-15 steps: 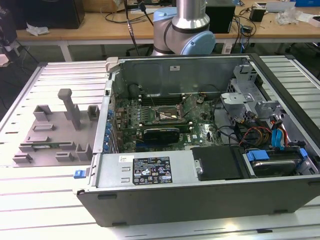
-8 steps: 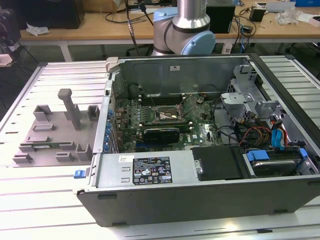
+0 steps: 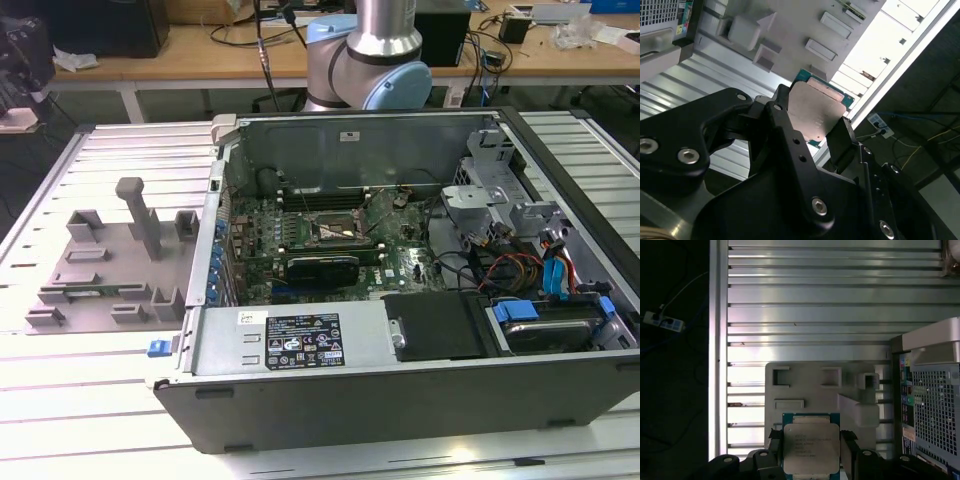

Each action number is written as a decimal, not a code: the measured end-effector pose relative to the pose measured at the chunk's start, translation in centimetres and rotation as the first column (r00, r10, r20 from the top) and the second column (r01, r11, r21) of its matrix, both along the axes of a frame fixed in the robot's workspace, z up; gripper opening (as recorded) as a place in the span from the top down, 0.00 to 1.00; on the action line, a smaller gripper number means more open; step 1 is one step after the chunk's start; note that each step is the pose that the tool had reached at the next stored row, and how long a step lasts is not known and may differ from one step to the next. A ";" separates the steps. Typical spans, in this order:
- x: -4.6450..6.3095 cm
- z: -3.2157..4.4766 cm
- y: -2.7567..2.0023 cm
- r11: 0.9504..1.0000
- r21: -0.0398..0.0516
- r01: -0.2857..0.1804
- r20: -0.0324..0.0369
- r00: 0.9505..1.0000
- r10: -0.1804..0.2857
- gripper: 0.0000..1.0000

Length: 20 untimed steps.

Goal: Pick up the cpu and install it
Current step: 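Pick up the cpu and move it towards the insertion slot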

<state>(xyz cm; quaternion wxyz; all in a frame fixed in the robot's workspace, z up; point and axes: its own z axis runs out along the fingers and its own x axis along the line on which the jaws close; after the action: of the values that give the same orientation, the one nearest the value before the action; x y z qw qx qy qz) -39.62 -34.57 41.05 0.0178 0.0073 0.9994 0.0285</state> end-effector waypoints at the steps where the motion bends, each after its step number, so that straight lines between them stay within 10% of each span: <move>1: 0.2 0.00 0.00 1.000 0.000 0.000 0.000 1.000 0.000 0.45; 20: 5.5 0.00 0.00 1.000 0.000 0.000 0.000 1.000 0.000 0.45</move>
<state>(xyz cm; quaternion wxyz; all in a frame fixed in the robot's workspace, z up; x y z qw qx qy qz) -34.14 -34.58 41.05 0.0178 0.0072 0.9994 0.0285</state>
